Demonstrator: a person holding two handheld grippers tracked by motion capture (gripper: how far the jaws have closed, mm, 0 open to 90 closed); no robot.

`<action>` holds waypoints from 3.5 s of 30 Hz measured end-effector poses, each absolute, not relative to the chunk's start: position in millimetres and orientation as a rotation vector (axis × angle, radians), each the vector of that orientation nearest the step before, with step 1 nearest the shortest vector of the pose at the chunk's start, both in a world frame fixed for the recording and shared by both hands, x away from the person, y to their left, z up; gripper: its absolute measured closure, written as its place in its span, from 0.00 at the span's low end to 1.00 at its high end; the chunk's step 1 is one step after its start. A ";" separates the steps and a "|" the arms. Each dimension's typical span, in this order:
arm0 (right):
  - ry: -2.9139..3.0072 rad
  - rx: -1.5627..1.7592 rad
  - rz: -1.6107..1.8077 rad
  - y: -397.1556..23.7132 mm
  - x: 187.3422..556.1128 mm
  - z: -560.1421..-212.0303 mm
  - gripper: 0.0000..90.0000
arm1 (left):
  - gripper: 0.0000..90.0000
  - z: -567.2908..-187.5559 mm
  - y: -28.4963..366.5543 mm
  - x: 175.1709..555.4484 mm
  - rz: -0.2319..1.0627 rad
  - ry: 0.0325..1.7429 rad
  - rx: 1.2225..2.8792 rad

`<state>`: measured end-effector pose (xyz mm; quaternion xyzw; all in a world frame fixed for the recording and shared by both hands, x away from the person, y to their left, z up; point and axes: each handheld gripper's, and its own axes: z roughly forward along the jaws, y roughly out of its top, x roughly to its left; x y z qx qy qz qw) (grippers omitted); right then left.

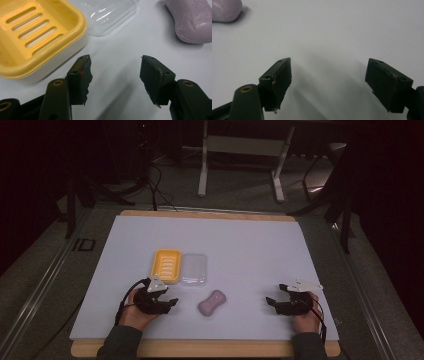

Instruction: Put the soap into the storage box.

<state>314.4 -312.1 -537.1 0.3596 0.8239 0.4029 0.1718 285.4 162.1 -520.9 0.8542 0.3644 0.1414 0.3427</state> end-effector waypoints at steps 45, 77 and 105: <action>2.308 0.996 1.150 -312.4 310.5 -536.4 0.22 | 0.50 -488.2 125.1 306.5 0.276 0.917 2.365; 2.296 0.988 1.163 -313.4 309.5 -536.0 0.22 | 0.50 -476.9 92.3 322.7 0.241 0.921 2.465; 2.294 0.992 1.167 -313.4 309.1 -535.9 0.23 | 0.50 -468.7 65.6 326.2 0.238 0.904 2.513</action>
